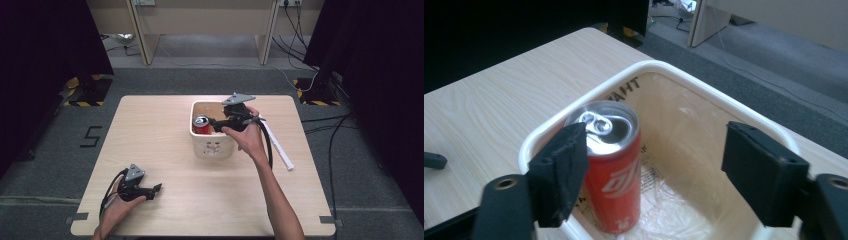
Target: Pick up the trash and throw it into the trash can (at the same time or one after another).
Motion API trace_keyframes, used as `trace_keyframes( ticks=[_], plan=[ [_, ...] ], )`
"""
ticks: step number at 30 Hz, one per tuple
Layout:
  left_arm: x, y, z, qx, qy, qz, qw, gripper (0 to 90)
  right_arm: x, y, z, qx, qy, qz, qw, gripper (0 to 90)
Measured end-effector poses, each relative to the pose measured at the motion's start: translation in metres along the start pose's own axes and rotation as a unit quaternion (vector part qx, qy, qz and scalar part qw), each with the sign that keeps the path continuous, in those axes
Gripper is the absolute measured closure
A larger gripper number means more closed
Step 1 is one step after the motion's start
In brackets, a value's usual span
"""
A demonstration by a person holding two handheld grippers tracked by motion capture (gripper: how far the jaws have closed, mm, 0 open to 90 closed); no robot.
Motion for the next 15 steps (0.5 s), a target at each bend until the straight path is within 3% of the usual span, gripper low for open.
trace_keyframes(
  ticks=[3,9,15],
  plan=[
    [0.0,0.0,0.0,0.0,0.0,0.0,1.0,14.2,-0.01,0.006,0.003,-0.003,0.0,0.008,1.0,27.8],
    [0.0,0.0,0.0,0.0,0.0,0.0,1.0,14.1,-0.038,0.028,0.01,0.009,0.027,0.024,0.9993,33.3],
    [0.0,0.0,0.0,0.001,0.0,-0.001,1.0,14.0,-0.053,0.045,0.023,0.023,0.026,0.049,0.9982,35.8]
  ],
)
Point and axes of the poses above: each handheld gripper's, and its own axes: x roughly forward along the jaws, z roughly out of its underside, y roughly to its right, the point moved 4 cm from there along x, roughly forward along the jaws, and after that the axes turned 5 degrees about x, right-handed, at the moved point
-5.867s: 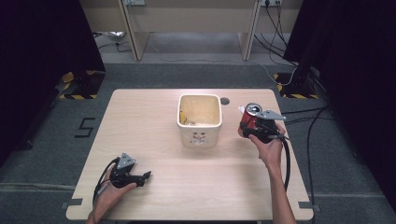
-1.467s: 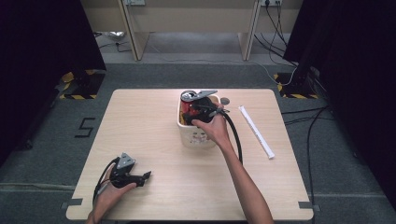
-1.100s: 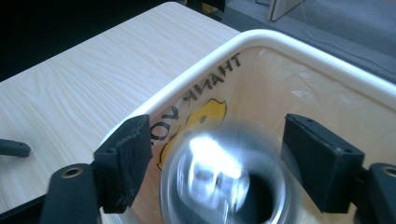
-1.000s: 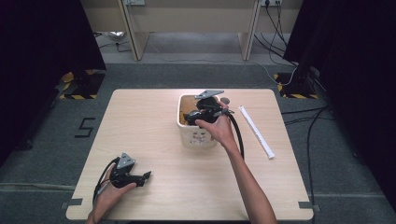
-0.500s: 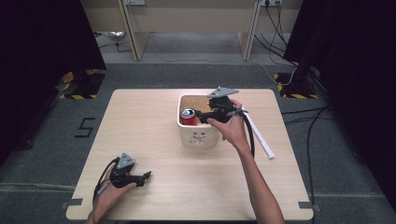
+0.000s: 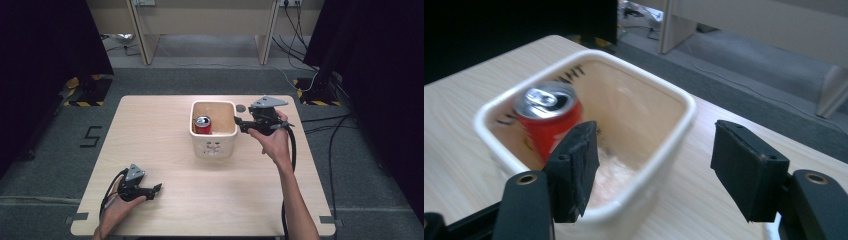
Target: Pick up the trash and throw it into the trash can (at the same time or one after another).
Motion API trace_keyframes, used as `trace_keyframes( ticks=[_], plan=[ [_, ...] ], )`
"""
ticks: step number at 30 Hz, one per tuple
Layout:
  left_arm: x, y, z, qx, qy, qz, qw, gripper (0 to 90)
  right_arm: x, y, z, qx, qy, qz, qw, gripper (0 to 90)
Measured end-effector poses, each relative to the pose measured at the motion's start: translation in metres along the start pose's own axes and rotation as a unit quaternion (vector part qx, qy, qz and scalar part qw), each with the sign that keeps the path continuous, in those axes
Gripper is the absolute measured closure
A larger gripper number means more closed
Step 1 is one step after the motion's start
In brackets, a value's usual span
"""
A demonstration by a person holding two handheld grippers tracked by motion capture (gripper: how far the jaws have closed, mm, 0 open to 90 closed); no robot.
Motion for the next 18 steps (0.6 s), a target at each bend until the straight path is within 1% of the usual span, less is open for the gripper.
trace_keyframes(
  ticks=[3,4,6,7,8,9,10,13,14,15,17,18],
  plan=[
    [0.0,0.0,0.0,0.0,0.0,0.0,1.0,14.0,-0.005,0.014,0.009,0.017,-0.004,0.015,0.9997,37.1],
    [0.0,0.0,0.0,0.0,0.0,0.0,1.0,14.0,-0.005,0.022,0.015,0.02,-0.008,0.027,0.9994,37.4],
    [0.0,0.0,0.0,0.0,0.0,0.0,1.0,14.0,-0.004,0.028,0.02,0.028,-0.011,0.033,0.999,37.8],
    [0.0,0.0,0.0,0.0,0.0,0.0,1.0,14.0,-0.004,0.028,0.02,0.028,-0.011,0.033,0.999,37.8],
    [0.0,0.0,0.0,0.0,0.0,0.0,1.0,14.0,-0.002,0.035,0.027,0.032,-0.019,0.042,0.9984,38.1],
    [0.0,0.0,0.0,0.0,0.0,0.0,1.0,14.0,-0.002,0.035,0.027,0.032,-0.019,0.042,0.9984,38.1],
    [0.0,0.0,0.0,0.0,0.0,0.0,1.0,14.0,0.001,0.04,0.032,0.036,-0.026,0.05,0.9977,38.1],
    [0.0,0.0,0.0,0.0,0.0,0.0,1.0,14.0,0.004,0.047,0.04,0.045,-0.032,0.056,0.9969,38.1],
    [0.0,0.0,0.0,0.0,0.0,0.0,1.0,14.0,0.004,0.047,0.04,0.045,-0.032,0.056,0.9969,38.1],
    [0.0,0.0,0.0,0.0,0.0,0.0,1.0,14.0,0.006,0.052,0.045,0.048,-0.038,0.06,0.9963,38.1],
    [0.0,0.0,0.0,0.0,0.0,0.0,1.0,14.0,0.007,0.058,0.05,0.055,-0.041,0.066,0.9955,37.2],
    [0.0,0.0,0.0,0.0,0.0,0.0,1.0,14.0,0.007,0.058,0.05,0.055,-0.041,0.066,0.9955,37.2]
  ],
)
Point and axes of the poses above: each handheld gripper's, and its own axes: x roughly forward along the jaws, z roughly out of its underside, y roughly to its right, the point moved 4 cm from there along x, roughly forward along the jaws, and after that the axes turned 5 degrees about x, right-handed, at the moved point
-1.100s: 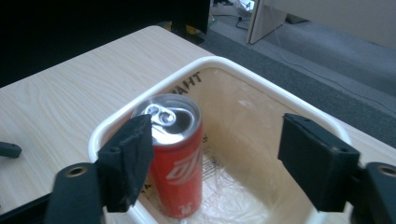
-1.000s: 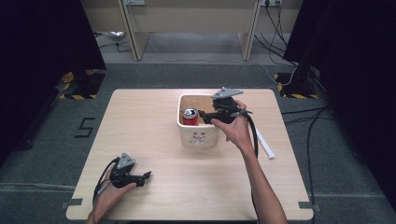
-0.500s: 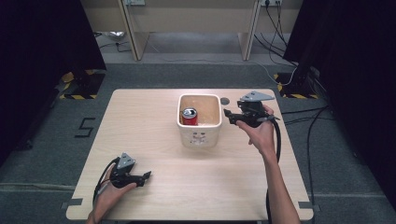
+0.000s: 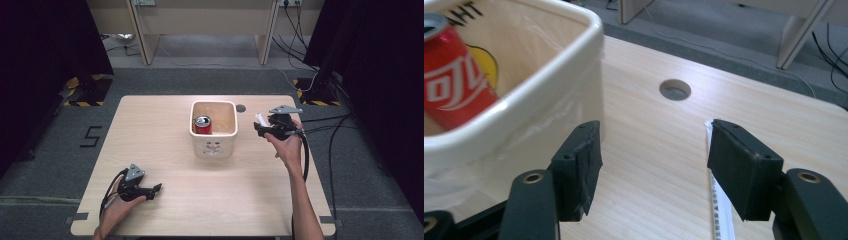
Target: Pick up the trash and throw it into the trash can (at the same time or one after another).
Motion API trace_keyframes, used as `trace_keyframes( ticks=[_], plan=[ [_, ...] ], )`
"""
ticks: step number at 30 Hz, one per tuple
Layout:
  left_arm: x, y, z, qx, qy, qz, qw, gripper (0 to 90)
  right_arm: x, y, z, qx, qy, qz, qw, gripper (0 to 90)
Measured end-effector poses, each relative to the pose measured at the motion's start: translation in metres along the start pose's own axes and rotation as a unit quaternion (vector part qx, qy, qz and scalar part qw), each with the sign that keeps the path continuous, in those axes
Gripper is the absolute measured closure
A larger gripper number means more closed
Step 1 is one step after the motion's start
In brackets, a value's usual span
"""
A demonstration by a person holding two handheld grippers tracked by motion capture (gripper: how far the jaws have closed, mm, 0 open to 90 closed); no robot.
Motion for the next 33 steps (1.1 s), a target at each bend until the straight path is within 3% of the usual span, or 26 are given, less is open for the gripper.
trace_keyframes(
  ticks=[1,2,5,12,23,33],
  plan=[
    [0.0,0.0,0.0,0.0,0.0,0.0,1.0,14.0,0.001,0.002,0.002,0.004,-0.003,0.003,1.0,35.2],
    [0.0,0.0,0.0,0.0,0.0,0.0,1.0,14.0,0.005,0.008,0.006,0.013,-0.008,0.009,0.9998,27.3],
    [0.0,0.0,0.0,0.0,0.0,0.0,1.0,14.0,0.009,0.013,0.011,0.024,-0.012,0.018,0.9995,19.7],
    [0.0,0.0,0.0,0.0,0.0,0.0,1.0,14.0,0.017,0.021,0.02,0.032,-0.019,0.026,0.999,18.6],
    [0.0,0.0,0.0,0.0,0.0,0.0,1.0,14.0,0.035,0.039,0.037,0.042,-0.041,0.032,0.9978,39.6],
    [0.0,0.0,0.0,0.0,0.0,0.0,1.0,14.0,0.051,0.051,0.05,0.055,-0.059,0.043,0.9958,45.5]
  ],
)
Point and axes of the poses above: each handheld gripper's, and its own axes: x roughly forward along the jaws, z roughly out of its underside, y roughly to its right, the point moved 4 cm from there along x, roughly forward along the jaws, and after that the axes turned 5 degrees about x, right-handed, at the moved point
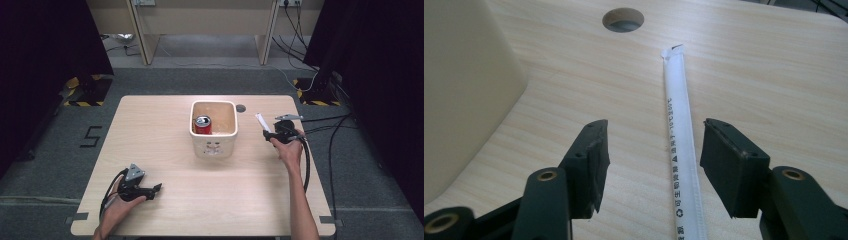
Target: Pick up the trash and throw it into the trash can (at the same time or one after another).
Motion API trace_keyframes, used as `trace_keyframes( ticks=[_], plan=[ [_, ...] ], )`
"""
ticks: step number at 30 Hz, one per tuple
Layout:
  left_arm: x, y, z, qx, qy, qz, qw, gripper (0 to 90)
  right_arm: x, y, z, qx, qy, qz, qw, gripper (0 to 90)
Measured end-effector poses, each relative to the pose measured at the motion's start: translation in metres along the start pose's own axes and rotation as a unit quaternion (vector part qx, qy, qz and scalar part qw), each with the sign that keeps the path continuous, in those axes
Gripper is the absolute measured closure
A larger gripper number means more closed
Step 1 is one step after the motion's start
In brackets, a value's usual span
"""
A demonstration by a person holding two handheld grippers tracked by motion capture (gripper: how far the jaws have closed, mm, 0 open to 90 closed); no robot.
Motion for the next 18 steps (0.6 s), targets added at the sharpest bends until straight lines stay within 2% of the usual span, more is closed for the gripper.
trace_keyframes(
  ticks=[10,14,18],
  plan=[
    [0.0,0.0,0.0,0.0,0.0,0.0,1.0,14.0,0.012,0.01,0.007,0.006,-0.013,0.014,0.9998,47.5],
    [0.0,0.0,0.0,0.0,0.0,0.0,1.0,14.0,0.019,0.017,0.012,0.014,-0.025,0.021,0.9994,48.4],
    [0.0,0.0,0.0,0.0,0.0,0.0,1.0,14.0,0.024,0.019,0.016,0.011,-0.036,0.024,0.999,49.4]
  ],
)
Point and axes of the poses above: each handheld gripper's, and its own axes: x roughly forward along the jaws, z roughly out of its underside, y roughly to its right, the point moved 4 cm from there along x, roughly forward along the jaws, and after that the axes turned 5 degrees about x, right-handed, at the moved point
